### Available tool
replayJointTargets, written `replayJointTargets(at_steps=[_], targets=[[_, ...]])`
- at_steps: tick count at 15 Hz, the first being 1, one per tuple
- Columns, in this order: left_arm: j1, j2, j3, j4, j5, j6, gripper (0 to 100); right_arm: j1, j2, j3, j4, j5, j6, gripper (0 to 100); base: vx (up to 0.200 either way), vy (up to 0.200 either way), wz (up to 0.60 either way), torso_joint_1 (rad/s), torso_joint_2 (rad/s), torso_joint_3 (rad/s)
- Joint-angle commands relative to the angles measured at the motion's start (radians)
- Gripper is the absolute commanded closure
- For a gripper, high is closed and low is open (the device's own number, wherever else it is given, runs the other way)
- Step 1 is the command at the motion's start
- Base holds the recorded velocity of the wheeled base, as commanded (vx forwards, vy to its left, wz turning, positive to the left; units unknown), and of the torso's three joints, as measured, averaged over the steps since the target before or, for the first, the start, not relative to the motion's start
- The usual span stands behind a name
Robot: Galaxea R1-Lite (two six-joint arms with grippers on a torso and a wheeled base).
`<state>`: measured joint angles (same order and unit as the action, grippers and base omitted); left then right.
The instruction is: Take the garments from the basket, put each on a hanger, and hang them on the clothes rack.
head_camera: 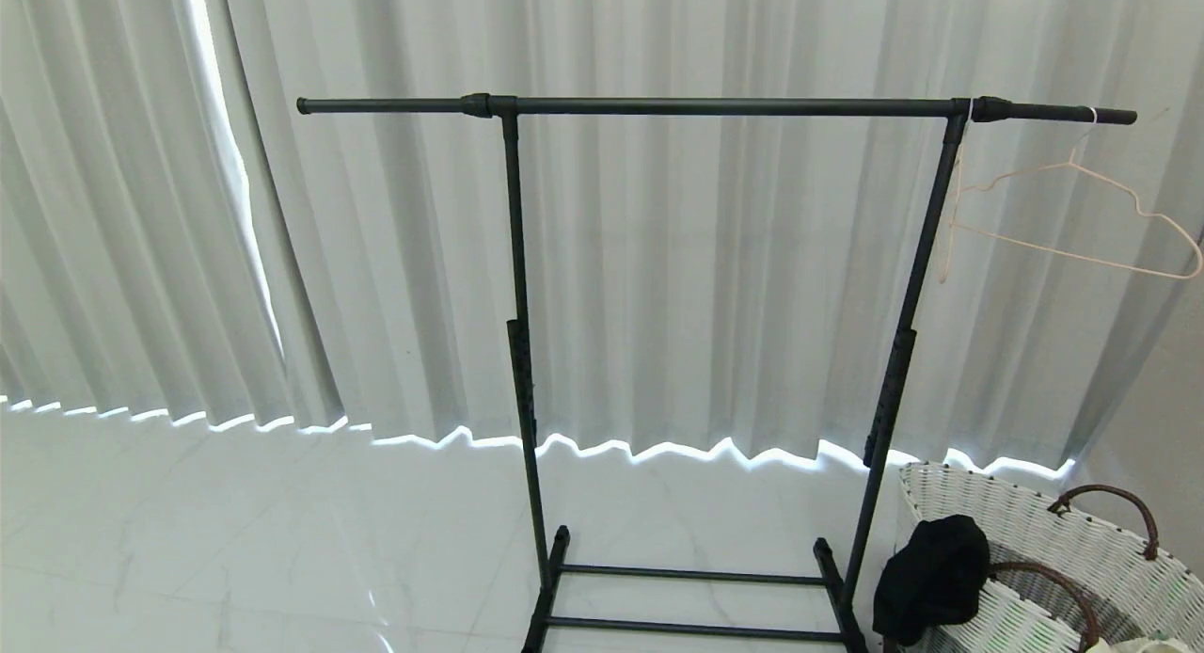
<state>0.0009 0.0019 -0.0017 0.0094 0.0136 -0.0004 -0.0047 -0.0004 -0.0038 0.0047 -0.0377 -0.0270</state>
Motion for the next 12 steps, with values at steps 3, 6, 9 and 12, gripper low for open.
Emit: replayJointTargets(at_steps=[3,6,9,12], targets=[[0.001,0.001,0.0,0.0,-0.001,0.01,0,0.0,0.0,0.001,0.0,-0.001,-0.001,0,0.0,-0.133,0.0,0.002,0.0,0.002],[0.001,0.001,0.0,0.0,-0.001,0.011,0,0.0,0.0,-0.001,0.0,0.001,-0.001,0,0.0,-0.2,0.0,0.006,0.01,0.002],[0.001,0.001,0.002,0.0,-0.001,0.011,0,0.0,0.0,-0.001,0.0,0.001,0.001,0,0.0,-0.2,0.0,0.002,0.0,0.001],[0.001,0.001,0.002,0.0,-0.001,0.011,0,0.0,0.0,-0.001,0.0,-0.001,0.002,0,0.0,-0.2,0.0,0.002,0.01,0.004]])
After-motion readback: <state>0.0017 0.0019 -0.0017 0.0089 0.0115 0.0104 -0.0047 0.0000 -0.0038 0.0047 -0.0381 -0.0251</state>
